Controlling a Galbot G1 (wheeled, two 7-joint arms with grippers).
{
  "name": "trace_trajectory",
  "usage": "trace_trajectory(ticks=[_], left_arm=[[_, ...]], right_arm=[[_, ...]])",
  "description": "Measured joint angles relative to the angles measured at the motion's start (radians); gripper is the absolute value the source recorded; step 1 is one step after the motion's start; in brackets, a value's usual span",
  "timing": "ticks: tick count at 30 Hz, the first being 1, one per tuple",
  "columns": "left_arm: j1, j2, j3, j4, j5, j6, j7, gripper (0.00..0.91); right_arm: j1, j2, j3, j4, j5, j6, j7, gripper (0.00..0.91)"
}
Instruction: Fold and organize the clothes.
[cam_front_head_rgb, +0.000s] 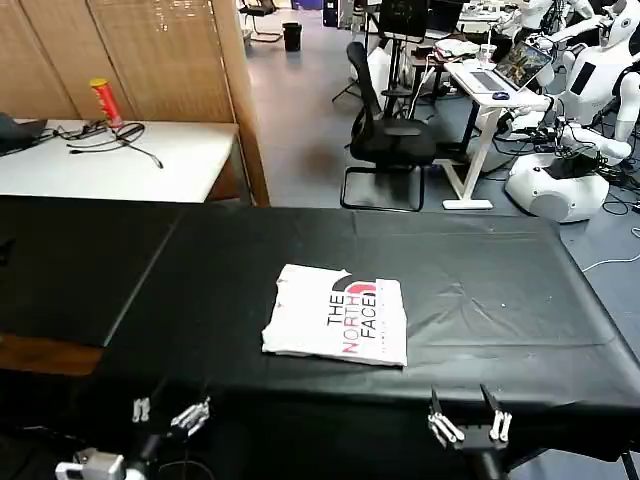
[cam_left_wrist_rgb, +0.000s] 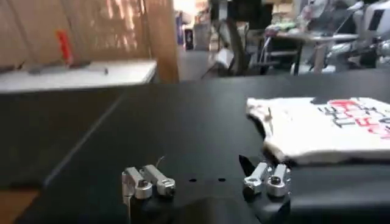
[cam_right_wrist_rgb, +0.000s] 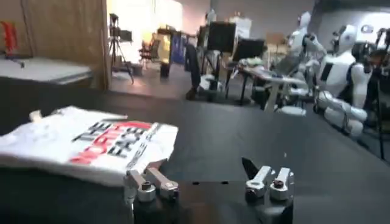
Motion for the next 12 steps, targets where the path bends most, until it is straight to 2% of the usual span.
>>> trace_trajectory(ticks=[12], left_arm=[[0.027, 0.005, -0.012, -0.017, -0.010, 0.017, 0.005, 0.878]], right_arm=[[-0.034, 0.001, -0.004, 0.010, 0.003, -0.003, -0.001, 0.878]])
